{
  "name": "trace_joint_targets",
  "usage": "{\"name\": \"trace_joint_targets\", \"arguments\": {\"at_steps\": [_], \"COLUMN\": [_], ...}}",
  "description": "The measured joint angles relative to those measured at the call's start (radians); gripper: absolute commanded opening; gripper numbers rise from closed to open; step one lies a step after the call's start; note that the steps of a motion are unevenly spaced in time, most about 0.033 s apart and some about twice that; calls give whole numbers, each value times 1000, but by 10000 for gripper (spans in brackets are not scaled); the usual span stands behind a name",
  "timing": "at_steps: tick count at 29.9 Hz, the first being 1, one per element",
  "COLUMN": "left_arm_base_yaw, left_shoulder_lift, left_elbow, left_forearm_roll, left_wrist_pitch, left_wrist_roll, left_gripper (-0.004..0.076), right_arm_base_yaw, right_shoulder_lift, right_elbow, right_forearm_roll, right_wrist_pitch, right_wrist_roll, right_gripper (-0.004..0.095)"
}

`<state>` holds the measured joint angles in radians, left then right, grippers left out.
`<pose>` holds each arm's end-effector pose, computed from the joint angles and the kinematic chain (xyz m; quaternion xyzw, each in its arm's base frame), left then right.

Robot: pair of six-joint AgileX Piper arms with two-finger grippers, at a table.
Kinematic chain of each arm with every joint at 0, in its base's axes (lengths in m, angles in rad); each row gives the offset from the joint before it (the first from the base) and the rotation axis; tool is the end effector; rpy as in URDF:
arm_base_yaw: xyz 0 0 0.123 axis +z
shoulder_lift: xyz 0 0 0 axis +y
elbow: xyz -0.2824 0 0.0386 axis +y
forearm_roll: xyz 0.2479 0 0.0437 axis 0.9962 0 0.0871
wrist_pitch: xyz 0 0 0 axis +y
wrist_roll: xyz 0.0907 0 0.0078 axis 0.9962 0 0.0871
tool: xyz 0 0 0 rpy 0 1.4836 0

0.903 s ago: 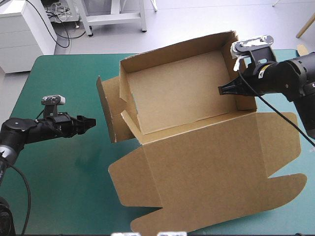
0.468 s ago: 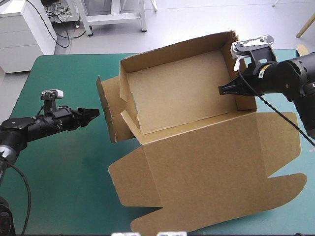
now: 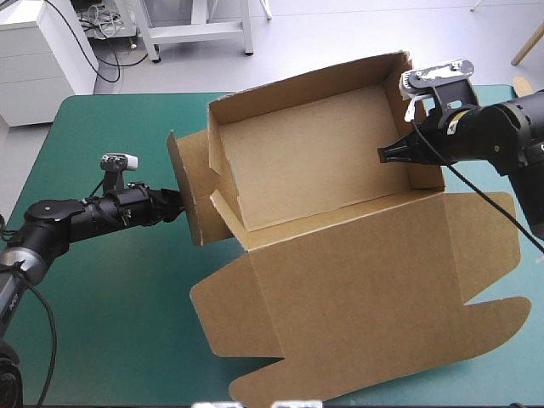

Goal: Fold the box

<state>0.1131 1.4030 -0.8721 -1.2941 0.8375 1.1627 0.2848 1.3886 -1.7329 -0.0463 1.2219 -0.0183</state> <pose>0.2794 -0.0338 0.2772 0.1060 0.8509 -0.3343 0.3911 0.2596 0.0719 0.4678 -0.1386 0.9141 0.0276 0.3800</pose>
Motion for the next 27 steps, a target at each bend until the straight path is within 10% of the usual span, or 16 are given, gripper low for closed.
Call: {"name": "trace_joint_targets", "arguments": {"at_steps": [27], "left_arm_base_yaw": [-5], "left_shoulder_lift": [0], "left_elbow": [0], "left_forearm_roll": [-296], "left_wrist_pitch": [331], "left_wrist_roll": [132], "left_gripper": [421], "right_arm_base_yaw": [0], "right_shoulder_lift": [141], "right_elbow": [0], "right_forearm_roll": [20], "right_wrist_pitch": [-17], "right_wrist_roll": [3], "right_gripper": [-21]}}
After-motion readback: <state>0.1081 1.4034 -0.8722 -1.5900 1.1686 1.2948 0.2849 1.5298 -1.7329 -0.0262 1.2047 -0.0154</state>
